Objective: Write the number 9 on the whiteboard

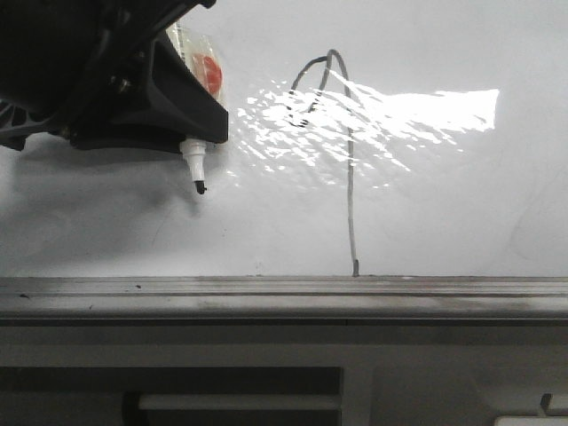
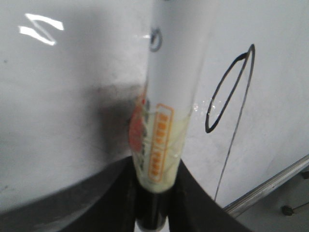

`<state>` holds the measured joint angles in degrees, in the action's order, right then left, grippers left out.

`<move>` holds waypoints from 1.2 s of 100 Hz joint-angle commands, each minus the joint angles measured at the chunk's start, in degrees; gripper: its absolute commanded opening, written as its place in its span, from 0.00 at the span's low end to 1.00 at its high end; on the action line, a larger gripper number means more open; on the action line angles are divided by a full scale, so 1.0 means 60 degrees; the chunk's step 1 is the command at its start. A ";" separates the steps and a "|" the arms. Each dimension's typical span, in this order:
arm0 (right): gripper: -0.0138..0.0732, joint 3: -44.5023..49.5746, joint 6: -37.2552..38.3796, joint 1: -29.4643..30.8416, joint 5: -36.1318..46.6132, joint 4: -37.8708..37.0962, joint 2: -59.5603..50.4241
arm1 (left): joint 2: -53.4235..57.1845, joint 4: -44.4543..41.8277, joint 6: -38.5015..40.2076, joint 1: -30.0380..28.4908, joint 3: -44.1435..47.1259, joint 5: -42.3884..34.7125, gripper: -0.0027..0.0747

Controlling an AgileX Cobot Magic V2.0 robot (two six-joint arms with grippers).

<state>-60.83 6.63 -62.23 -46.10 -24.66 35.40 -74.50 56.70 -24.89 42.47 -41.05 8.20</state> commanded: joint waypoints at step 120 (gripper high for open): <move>0.11 0.1683 0.0974 0.0021 -0.0074 -0.1711 -0.2375 | 0.4585 -0.1635 0.0041 -0.0237 -0.0050 0.2215 0.10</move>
<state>-53.78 9.31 -62.23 -50.80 -30.25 23.69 -51.55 49.52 -24.90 41.10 -39.88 20.52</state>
